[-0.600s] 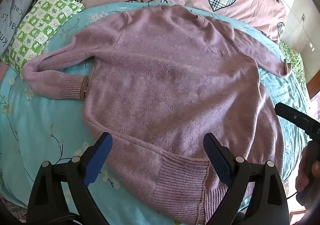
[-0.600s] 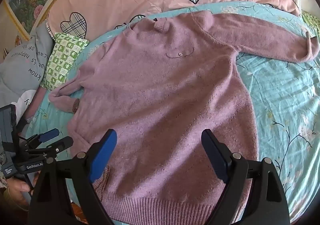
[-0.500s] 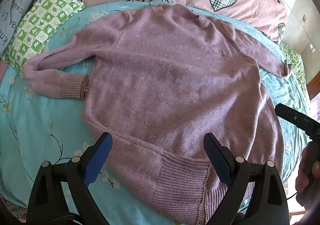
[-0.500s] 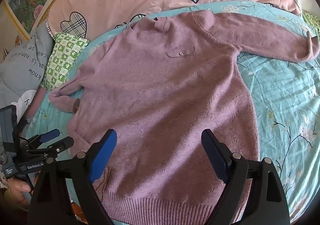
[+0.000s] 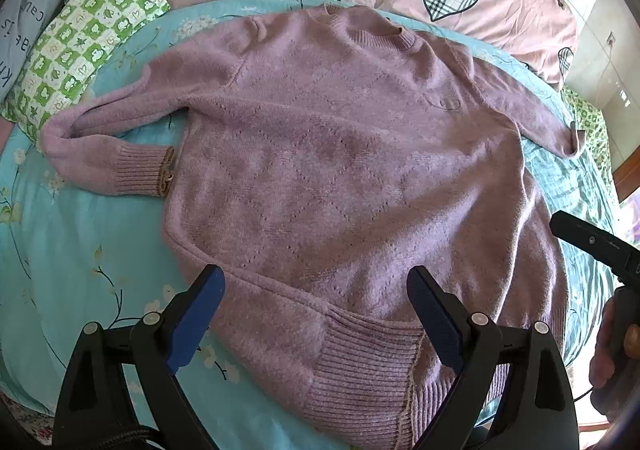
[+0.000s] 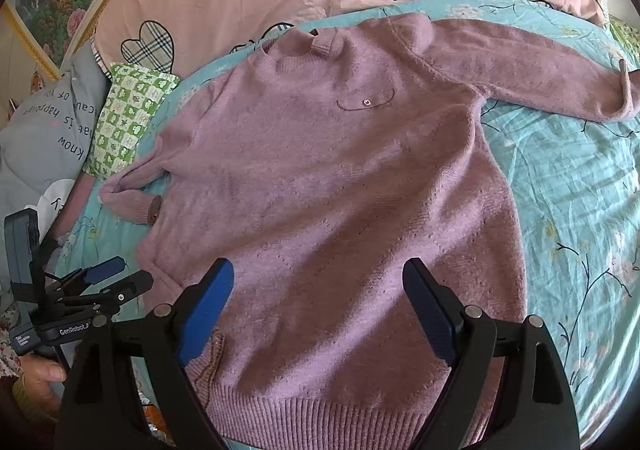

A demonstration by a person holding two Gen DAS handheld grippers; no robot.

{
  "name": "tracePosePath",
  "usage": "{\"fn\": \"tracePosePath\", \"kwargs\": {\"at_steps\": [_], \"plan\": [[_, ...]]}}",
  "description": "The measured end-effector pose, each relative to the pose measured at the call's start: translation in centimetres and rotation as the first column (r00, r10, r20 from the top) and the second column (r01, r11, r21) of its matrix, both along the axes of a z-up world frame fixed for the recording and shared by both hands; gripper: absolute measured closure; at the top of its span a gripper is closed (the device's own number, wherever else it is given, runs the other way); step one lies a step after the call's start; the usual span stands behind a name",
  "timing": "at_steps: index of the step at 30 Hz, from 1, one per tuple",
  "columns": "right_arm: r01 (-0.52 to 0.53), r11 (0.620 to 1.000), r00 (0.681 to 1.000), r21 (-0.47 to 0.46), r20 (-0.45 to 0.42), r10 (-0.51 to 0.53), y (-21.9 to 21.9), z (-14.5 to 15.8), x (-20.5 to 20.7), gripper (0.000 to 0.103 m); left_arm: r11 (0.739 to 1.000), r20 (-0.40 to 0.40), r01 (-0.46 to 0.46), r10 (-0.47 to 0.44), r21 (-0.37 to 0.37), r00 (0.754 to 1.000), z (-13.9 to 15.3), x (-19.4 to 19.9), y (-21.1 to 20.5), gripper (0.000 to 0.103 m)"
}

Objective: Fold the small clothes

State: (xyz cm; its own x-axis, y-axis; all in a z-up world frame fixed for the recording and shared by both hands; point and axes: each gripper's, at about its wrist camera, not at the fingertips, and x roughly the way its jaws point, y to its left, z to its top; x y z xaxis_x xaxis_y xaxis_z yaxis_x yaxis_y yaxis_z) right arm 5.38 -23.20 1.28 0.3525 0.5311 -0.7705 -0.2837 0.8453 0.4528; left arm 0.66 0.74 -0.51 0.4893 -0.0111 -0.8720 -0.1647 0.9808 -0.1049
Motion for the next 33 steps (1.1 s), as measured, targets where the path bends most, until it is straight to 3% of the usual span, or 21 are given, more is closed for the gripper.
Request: {"fn": "tracePosePath", "kwargs": {"at_steps": [33], "plan": [[-0.026,0.999,0.998,0.019,-0.062,0.028,0.3,-1.3,1.4,0.016,0.999,-0.024,-0.006,0.005,-0.053,1.000,-1.3,2.4,-1.2,0.010]]}}
